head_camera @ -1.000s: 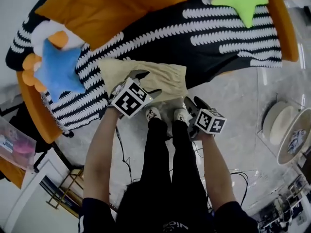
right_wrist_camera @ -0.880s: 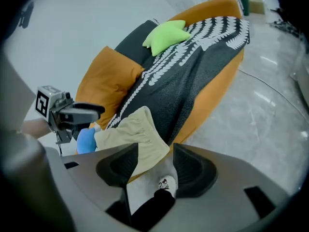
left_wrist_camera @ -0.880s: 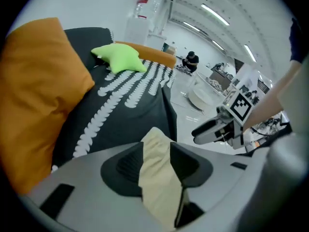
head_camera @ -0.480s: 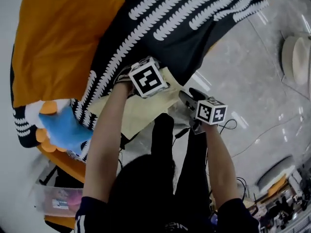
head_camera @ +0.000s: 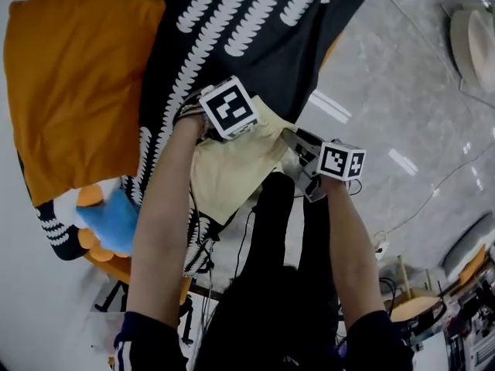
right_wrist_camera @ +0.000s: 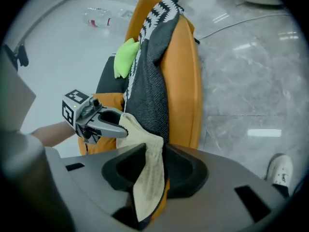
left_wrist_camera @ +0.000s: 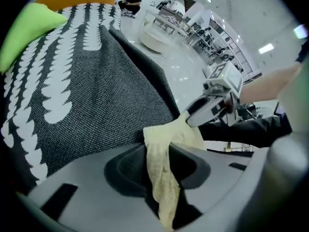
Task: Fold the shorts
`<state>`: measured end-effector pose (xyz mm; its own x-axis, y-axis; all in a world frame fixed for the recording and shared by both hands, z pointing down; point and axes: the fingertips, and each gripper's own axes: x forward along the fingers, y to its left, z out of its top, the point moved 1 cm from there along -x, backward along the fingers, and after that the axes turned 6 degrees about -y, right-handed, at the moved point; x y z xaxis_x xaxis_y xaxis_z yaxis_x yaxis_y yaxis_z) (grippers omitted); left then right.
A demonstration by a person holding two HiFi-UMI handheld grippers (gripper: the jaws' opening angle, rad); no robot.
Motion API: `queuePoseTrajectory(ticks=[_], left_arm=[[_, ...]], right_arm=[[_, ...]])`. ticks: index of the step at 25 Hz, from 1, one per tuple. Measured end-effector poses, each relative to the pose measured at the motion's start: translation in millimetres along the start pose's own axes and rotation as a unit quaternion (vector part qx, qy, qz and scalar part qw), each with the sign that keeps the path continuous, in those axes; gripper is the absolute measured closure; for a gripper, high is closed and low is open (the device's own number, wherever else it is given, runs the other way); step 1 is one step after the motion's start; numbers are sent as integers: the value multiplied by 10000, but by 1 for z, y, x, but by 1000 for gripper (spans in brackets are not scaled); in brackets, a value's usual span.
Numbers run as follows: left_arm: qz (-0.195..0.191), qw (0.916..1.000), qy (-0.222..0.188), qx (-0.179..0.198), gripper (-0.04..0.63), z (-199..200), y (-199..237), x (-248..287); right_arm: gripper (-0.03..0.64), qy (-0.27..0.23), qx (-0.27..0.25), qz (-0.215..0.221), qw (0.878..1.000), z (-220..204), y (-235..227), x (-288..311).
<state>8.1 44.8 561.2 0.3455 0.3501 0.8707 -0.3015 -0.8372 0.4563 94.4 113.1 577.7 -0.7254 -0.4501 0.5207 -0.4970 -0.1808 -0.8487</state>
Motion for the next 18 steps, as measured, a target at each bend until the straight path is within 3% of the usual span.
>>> queuePoseTrajectory(ticks=[1,5,13,18], left_arm=[[-65,10000,-33,-45,464,0,-2,0],[-124,9992,-343,150,533,5,-11,-9],[417,9945,-824,496,549,7,-13,-45],[671,9901,-1160,419,551,17,-5,-82]], right_arm=[[508,-27,-87,-48,9999,0,1,0],[531,-133,-434,-172,9988,3,14,-7],[571,-444,-1251,-58,9911,13,56,-23],[571,-558,-1965,76,9789,41,90,-26]])
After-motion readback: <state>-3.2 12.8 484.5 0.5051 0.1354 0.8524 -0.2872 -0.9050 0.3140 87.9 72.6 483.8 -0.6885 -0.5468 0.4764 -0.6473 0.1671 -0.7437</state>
